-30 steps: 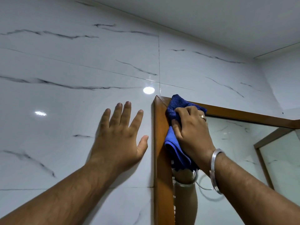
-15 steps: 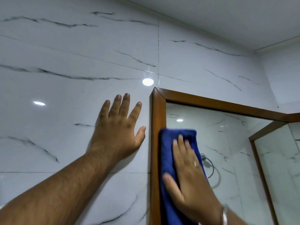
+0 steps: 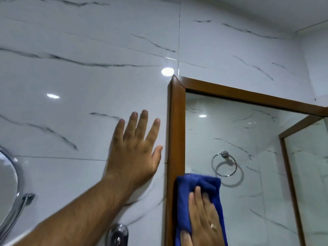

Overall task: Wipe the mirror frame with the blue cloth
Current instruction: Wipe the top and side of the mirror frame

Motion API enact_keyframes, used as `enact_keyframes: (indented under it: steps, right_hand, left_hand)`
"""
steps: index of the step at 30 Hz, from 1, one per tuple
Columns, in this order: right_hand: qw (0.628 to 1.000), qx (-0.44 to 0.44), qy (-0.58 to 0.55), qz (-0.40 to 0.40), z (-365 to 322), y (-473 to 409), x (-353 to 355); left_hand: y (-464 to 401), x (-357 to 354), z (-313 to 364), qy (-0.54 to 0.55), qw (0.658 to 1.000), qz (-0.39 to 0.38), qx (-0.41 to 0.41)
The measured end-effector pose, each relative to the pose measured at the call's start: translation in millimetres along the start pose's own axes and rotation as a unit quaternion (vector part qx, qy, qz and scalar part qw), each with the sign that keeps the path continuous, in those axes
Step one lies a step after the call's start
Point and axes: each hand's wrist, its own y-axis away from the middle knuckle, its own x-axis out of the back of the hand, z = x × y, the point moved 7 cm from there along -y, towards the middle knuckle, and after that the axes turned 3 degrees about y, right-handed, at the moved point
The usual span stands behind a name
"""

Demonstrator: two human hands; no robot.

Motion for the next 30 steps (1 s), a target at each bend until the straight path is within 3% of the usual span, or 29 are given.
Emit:
enact_keyframes:
  steps: [5,8,11,15,20,22,25,30]
  right_hand:
    - [0.997,0.009,-0.080,-0.011,18.3,-82.8,28.3]
    - [0.997,-0.028,-0.069,0.004,36.9,-173.8,45.6]
    - [0.998,-0.030,-0.057,0.007,44.3,-209.6,47.9]
    - [0.995,-0.051,-0.090,0.010,31.2,-143.7,34.0]
    - [0.993,-0.022,-0.058,-0.100,-6.4,45.4,9.4]
    - [0.990,0.016,-0.028,-0.140,-9.4,82.1,5.4]
    - [0.987,0.033,-0.061,-0.146,7.2,55.7,7.6]
    - [0.992,-0.018,-0.114,-0.054,34.2,-94.2,33.5]
  left_hand:
    - [23.5,-4.1,7.0,-0.010,1.000,-0.003,0.006]
    - [22.1,-5.2,7.2,-0.016,1.000,-0.003,-0.001]
    - [25.6,-8.8,7.0,-0.018,1.000,-0.003,-0.002]
    - [29.8,-7.5,9.2,-0.009,1.000,0.006,0.000]
    - [38.6,-7.8,11.7,-0.009,1.000,-0.004,-0.002]
    - [40.0,-7.3,11.8,-0.012,1.000,-0.006,-0.010]
    - [40.8,-7.5,11.8,-0.020,1.000,-0.001,-0.013]
    - [37.5,-7.7,11.9,-0.014,0.999,0.022,-0.019]
